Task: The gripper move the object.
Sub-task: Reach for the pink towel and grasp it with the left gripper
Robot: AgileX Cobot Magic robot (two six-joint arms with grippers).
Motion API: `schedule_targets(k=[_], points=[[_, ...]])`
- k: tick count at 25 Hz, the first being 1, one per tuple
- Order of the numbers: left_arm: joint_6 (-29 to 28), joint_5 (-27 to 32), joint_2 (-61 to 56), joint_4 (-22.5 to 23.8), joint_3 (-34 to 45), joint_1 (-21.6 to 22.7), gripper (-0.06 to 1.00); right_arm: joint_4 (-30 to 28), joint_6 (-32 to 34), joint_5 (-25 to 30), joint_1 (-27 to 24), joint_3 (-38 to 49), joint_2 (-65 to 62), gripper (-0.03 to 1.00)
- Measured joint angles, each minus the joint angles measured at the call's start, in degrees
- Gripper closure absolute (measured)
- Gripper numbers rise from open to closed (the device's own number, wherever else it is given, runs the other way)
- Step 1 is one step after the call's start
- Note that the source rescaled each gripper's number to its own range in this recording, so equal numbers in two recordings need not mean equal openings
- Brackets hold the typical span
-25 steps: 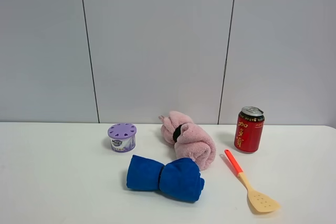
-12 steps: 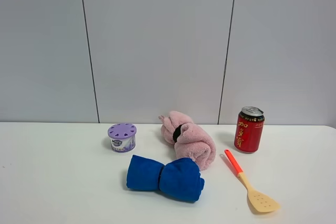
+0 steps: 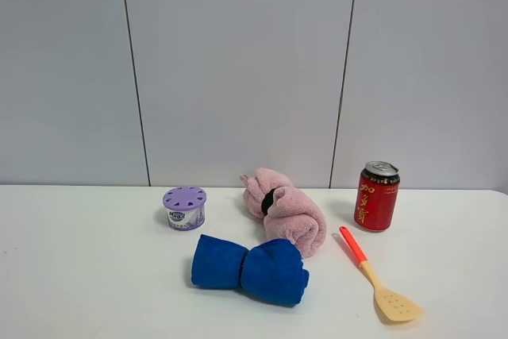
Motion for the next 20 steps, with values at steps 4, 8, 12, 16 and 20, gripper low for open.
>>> schedule_targets(k=[4,8,12,16,20], points=[[0.5,-0.1,0.0,0.0,0.0,0.0,-0.05,0.0,0.0,0.0,0.0,0.0,0.0,-0.03],[7.2,-3.0,1.9,-2.9,-3.7,0.0,-0.05,0.0,0.0,0.0,0.0,0.0,0.0,-0.03],[16.0,-10.6,9.3,-10.3,-12.3,0.0,-0.05,0.0,0.0,0.0,0.0,0.0,0.0,-0.03],[22.6,-15.6,21.5,-17.0,-21.6,0.0,-0.05,0.0,0.0,0.0,0.0,0.0,0.0,-0.03],[27.1,-16.7,40.5,-26.4,-34.3,0.0,-0.05,0.0,0.0,0.0,0.0,0.0,0.0,-0.03]])
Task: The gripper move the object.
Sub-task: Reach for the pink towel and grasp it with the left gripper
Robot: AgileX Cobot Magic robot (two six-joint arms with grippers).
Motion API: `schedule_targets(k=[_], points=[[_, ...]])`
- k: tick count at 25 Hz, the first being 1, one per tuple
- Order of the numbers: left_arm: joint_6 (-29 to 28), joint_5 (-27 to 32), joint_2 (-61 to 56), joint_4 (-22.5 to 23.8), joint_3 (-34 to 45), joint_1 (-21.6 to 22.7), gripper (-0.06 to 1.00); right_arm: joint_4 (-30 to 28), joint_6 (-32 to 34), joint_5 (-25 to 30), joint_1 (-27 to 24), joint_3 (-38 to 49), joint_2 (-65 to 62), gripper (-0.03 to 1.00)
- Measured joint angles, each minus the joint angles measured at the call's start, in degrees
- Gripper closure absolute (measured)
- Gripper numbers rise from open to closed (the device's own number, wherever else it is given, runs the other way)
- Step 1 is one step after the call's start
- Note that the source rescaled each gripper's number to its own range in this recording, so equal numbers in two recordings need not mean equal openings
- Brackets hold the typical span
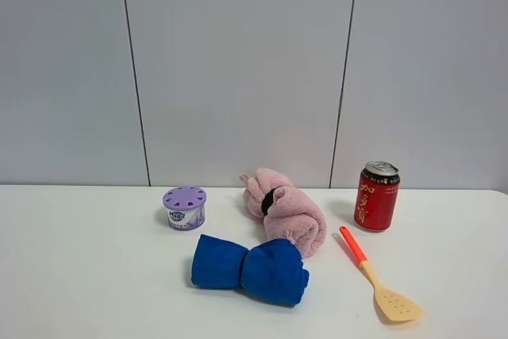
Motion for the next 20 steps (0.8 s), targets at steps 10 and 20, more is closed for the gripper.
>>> schedule_targets(k=[10,20], points=[[-2.8,-0.2,39.1,-3.2,-31.2,-16.0,-0.05,0.0,0.0,0.0,0.0,0.0,0.0,-0.03],[-28.1,6.3,71.9,6.7,-66.3,-30.4,-0.05,0.0,0.0,0.0,0.0,0.0,0.0,-0.03]])
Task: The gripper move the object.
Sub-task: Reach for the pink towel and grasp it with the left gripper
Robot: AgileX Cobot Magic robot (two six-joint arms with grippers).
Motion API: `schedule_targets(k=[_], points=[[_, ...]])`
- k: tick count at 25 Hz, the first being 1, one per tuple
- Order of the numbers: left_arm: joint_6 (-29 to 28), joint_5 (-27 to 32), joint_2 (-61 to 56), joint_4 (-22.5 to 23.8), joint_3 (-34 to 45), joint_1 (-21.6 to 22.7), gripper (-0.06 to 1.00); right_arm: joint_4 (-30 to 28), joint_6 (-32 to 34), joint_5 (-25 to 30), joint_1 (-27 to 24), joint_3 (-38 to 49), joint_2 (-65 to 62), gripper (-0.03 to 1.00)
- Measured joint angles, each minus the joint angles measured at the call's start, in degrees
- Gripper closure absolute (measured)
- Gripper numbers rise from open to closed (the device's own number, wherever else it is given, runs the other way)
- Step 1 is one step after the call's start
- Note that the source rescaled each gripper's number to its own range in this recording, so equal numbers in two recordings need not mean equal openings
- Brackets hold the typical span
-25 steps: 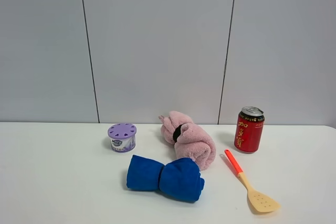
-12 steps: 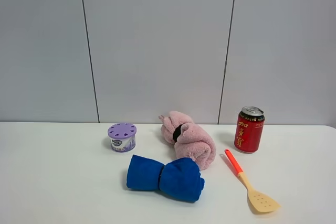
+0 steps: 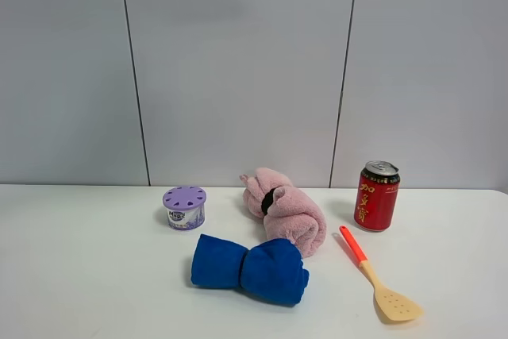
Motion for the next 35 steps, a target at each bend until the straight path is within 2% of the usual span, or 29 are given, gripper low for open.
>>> schedule_targets(k=[6,13,17,23,30,35], points=[[-13.0,1.6,10.8,0.1,-4.0,-3.1,-0.05,0.0,0.0,0.0,0.0,0.0,0.0,-0.03],[-28.3,2.6,19.3,4.1,-4.0,-3.5,-0.05,0.0,0.0,0.0,0.0,0.0,0.0,-0.03],[-30.6,4.6,23.2,6.0,-4.0,-3.8,-0.05,0.0,0.0,0.0,0.0,0.0,0.0,-0.03],[-32.8,6.6,27.8,13.2,-4.0,-5.4,-0.05,0.0,0.0,0.0,0.0,0.0,0.0,-0.03],[-35.9,6.4,32.0,21.0,-4.0,-7.4,-0.05,0.0,0.0,0.0,0.0,0.0,0.0,-0.03],[-36.1,5.5,33.3,24.2,-4.0,-7.6,-0.05,0.0,0.0,0.0,0.0,0.0,0.0,-0.03]])
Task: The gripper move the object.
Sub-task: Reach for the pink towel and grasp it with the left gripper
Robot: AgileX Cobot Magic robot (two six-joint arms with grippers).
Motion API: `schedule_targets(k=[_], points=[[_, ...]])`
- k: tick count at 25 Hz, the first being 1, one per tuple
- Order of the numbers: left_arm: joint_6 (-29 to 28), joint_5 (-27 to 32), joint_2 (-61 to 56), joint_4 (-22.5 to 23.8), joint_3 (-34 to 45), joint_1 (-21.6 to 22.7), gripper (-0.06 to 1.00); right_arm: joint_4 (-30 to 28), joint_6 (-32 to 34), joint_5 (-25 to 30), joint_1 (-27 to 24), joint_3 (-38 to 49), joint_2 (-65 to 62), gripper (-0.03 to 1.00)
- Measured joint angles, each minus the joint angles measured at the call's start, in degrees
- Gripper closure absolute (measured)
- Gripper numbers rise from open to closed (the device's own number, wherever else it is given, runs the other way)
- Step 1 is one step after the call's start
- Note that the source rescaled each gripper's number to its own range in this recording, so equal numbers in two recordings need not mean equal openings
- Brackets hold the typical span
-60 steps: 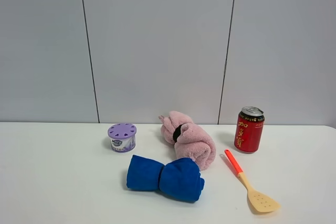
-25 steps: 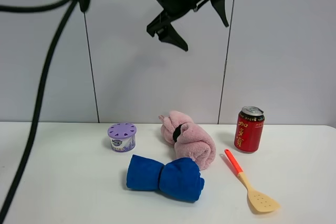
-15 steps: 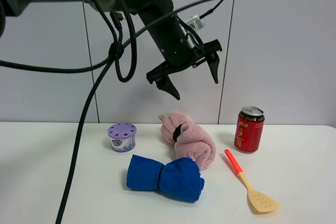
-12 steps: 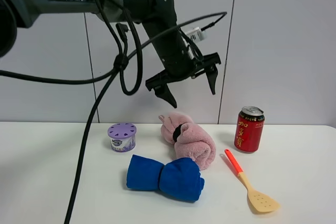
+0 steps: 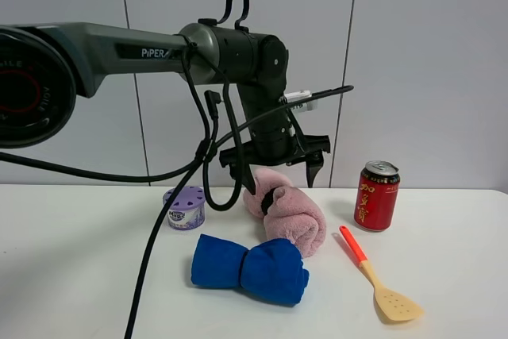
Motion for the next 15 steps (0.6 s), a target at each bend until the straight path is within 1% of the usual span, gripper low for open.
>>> schedule_targets(k=[2,4,5,7,12,15], points=[[-0.5,-0.9,0.3,0.8,0.0,0.0,-0.05,0.0,0.0,0.0,0.0,0.0,0.0,-0.03],[-1.1,-2.6,0.4,0.5,0.0,0.0,-0.05,0.0,0.0,0.0,0.0,0.0,0.0,-0.03],[-1.7,-4.7,0.5,-0.1,0.0,0.0,-0.05,0.0,0.0,0.0,0.0,0.0,0.0,-0.03],[-2.2,-6.1,0.6,-0.2,0.0,0.0,-0.05,0.0,0.0,0.0,0.0,0.0,0.0,-0.03],[-2.5,-6.2,2.5,0.0,-0.1,0.0,-0.05,0.0,0.0,0.0,0.0,0.0,0.0,-0.03],[-2.5,-6.0,3.9,1.7,-0.1,0.0,-0.05,0.0,0.0,0.0,0.0,0.0,0.0,-0.03]])
